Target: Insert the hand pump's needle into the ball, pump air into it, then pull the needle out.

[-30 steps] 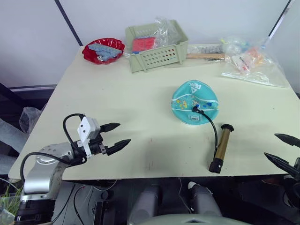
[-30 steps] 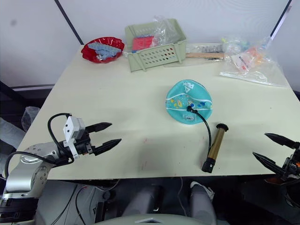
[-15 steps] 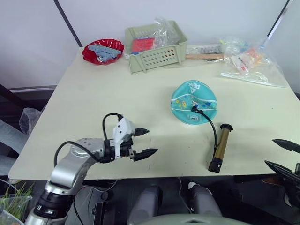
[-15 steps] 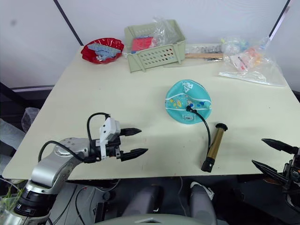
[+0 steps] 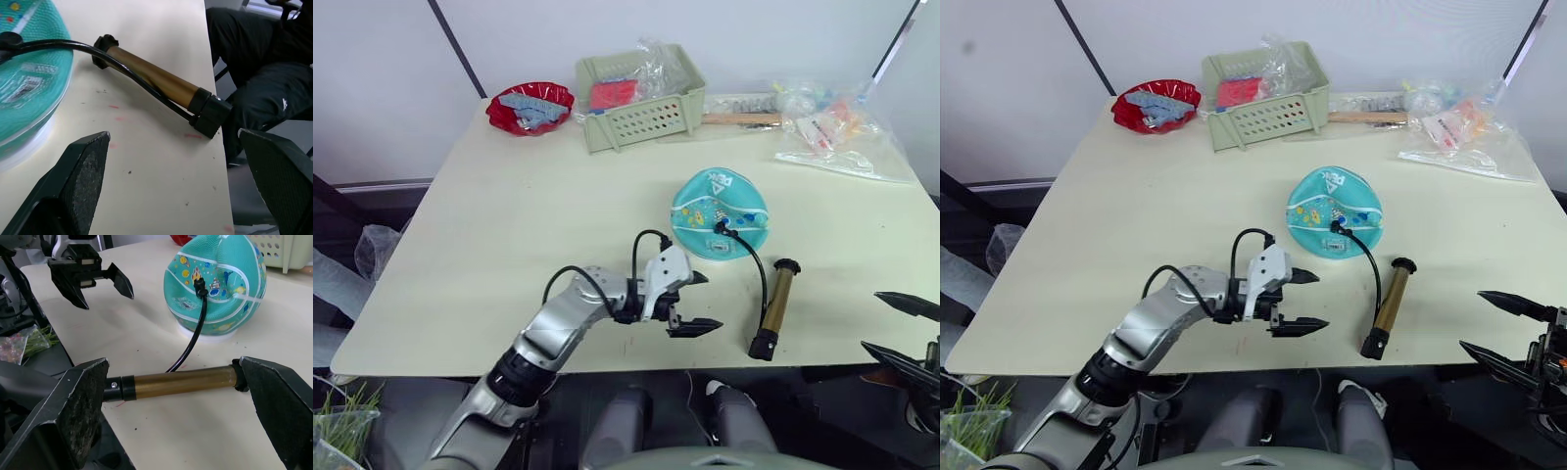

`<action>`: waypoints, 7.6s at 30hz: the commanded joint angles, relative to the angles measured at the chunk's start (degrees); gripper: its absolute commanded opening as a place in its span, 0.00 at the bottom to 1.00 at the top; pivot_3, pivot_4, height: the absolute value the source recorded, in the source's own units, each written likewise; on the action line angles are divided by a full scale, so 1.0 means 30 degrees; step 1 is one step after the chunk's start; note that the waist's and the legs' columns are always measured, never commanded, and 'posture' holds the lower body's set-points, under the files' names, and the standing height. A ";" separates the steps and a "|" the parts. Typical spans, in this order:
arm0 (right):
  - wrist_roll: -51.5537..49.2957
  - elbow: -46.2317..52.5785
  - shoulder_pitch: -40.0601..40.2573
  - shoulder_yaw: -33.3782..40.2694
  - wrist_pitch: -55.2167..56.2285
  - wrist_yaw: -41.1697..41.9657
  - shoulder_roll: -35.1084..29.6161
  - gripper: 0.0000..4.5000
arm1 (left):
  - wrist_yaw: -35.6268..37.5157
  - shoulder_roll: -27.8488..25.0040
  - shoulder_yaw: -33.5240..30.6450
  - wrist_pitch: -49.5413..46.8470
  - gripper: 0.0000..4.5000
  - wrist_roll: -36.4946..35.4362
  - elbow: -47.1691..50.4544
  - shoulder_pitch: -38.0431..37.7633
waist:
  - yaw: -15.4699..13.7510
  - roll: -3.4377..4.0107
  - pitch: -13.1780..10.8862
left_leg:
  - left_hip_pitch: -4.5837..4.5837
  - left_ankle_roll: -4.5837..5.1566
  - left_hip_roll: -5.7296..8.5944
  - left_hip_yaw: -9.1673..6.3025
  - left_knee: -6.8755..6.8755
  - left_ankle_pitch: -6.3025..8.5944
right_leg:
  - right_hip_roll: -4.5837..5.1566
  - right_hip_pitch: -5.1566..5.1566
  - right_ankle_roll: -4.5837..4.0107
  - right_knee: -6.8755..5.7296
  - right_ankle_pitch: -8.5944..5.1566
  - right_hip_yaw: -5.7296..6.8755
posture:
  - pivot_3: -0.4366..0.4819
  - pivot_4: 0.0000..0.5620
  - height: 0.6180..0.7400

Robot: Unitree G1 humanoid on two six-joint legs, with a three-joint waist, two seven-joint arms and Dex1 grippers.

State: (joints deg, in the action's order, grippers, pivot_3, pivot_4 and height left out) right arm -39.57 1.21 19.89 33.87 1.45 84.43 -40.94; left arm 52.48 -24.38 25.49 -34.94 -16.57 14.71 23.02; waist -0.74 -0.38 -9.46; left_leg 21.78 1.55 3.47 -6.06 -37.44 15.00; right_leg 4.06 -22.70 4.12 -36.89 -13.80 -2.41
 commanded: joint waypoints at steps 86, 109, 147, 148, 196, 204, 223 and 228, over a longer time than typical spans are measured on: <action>-0.4104 0.5401 -0.2489 -0.2262 -0.7048 -1.2665 0.4235 1.00 | -0.2025 0.6458 0.2190 0.3075 0.22 0.3506 -0.7021 0.3354 | 0.0008 0.0080 0.0041 | 0.0027 0.0002 0.0035 -0.0016 -0.0062 -0.0003 | 0.0014 -0.0004 0.0060 0.0005 0.0038 -0.0031 | 0.48 0.27 1.00; -1.1112 0.7040 -0.4378 -0.3111 -1.2464 -2.0372 0.7122 1.00 | -0.1784 0.6314 0.1493 0.3543 0.22 0.3400 -0.5926 0.1830 | 0.0013 0.0096 0.0051 | 0.0041 0.0011 0.0050 -0.0040 -0.0062 -0.0004 | -0.0003 -0.0015 0.0061 -0.0009 0.0039 -0.0018 | 0.48 0.27 1.00; -0.9449 0.7744 -0.4153 -0.3611 -1.1782 -1.8054 0.6063 0.37 | -0.1678 0.5508 0.1230 0.3478 0.84 0.3771 -0.6218 0.1773 | 0.0124 0.0098 0.0052 | 0.0032 0.0014 0.0048 -0.0039 -0.0062 -0.0004 | -0.0016 -0.0015 0.0065 -0.0017 0.0039 -0.0016 | 0.48 0.27 1.00; -0.9309 0.7808 -0.4181 -0.3654 -1.1756 -1.8004 0.6000 0.37 | -0.1518 0.5451 0.1167 0.3482 0.96 0.3630 -0.6106 0.1800 | 0.0120 0.0096 0.0051 | 0.0035 0.0015 0.0049 -0.0038 -0.0061 -0.0004 | -0.0013 -0.0015 0.0066 -0.0017 0.0038 -0.0016 | 0.48 0.27 1.00; -0.4322 0.9933 -0.7749 -0.6366 -0.9811 -0.9808 0.0599 0.37 | 0.4798 0.2655 0.1498 0.1989 0.98 0.1484 -0.6810 0.2427 | 0.0441 0.0054 0.0026 | 0.0065 0.0013 0.0053 -0.0085 -0.0061 -0.0004 | 0.0000 -0.0031 0.0065 -0.0012 0.0040 0.0019 | 0.48 0.27 1.00; -0.3894 0.9755 -0.7233 -0.6514 -0.9562 -0.9475 0.0616 0.37 | 0.4527 0.2848 0.1349 0.2358 0.74 0.1642 -0.7102 0.2295 | 0.0442 0.0054 0.0026 | 0.0065 0.0013 0.0053 -0.0086 -0.0062 -0.0004 | -0.0001 -0.0032 0.0065 -0.0012 0.0040 0.0020 | 0.48 0.27 1.00; -0.3827 0.9730 -0.7170 -0.6419 -0.9521 -0.9360 0.0766 0.37 | 0.4533 0.3075 0.1456 0.2268 0.74 0.1465 -0.6639 0.1807 | 0.0452 0.0054 0.0026 | 0.0062 0.0012 0.0053 -0.0085 -0.0062 -0.0004 | -0.0001 -0.0032 0.0065 -0.0012 0.0041 0.0019 | 0.48 0.27 1.00; -0.3747 0.9680 -0.7115 -0.6499 -0.9484 -0.9327 0.0812 0.37 | 0.4522 0.3104 0.1410 0.2262 0.63 0.1468 -0.6612 0.1775 | 0.0438 0.0054 0.0026 | 0.0064 0.0012 0.0053 -0.0086 -0.0061 -0.0004 | 0.0000 -0.0032 0.0064 -0.0012 0.0041 0.0019 | 0.48 0.27 1.00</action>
State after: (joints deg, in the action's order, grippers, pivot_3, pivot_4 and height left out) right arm -50.34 29.13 -1.52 13.76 -28.51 55.89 -38.88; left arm 65.78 -15.35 30.27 -28.37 -11.37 -7.30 28.47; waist 0.57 -0.22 -9.38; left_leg 21.97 1.59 3.63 -6.31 -37.63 14.99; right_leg 4.06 -22.80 4.31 -36.92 -13.68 -2.35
